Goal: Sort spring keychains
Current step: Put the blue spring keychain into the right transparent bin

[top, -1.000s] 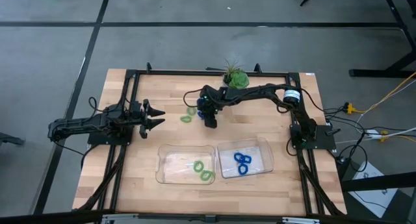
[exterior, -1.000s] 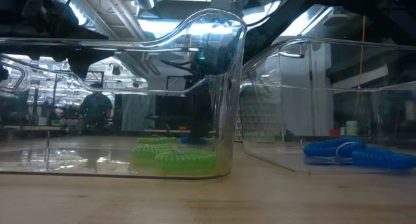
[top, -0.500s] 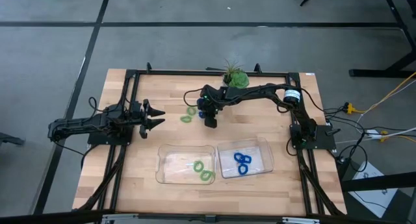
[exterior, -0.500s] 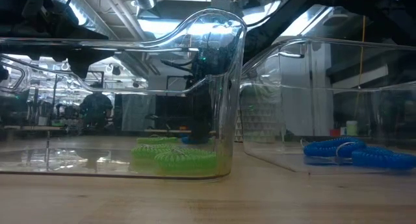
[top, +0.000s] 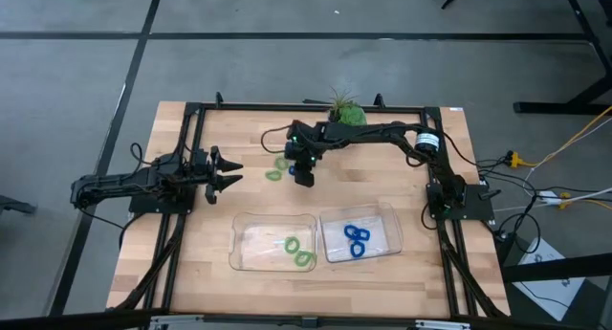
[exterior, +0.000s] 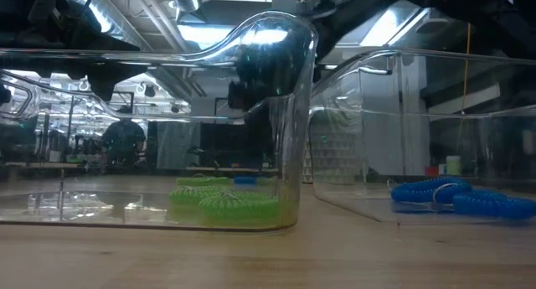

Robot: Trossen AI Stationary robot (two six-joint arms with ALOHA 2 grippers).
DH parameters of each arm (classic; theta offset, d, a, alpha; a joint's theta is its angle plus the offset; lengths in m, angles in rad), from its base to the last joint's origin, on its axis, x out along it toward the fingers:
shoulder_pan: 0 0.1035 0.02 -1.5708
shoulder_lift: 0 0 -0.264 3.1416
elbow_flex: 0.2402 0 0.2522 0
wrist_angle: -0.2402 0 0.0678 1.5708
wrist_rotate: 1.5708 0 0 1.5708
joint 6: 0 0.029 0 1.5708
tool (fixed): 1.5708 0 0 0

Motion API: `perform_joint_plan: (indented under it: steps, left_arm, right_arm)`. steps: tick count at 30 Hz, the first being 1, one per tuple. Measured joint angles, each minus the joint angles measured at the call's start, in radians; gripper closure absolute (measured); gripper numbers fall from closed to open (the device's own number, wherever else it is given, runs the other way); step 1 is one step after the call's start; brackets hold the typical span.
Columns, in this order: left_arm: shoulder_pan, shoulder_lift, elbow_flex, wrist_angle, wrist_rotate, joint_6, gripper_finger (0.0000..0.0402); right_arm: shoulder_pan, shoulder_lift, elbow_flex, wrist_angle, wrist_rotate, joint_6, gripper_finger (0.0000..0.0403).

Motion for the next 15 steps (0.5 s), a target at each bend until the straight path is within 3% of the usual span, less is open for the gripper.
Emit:
perform_joint_plan:
  steps: [15]
  left_arm:
    - [0.0, 0.0, 0.0, 0.0, 0.0, 0.0, 0.0224]
  right_arm:
    - [0.017, -0.003, 0.448, -0.359, -0.063, 0.03, 0.0396]
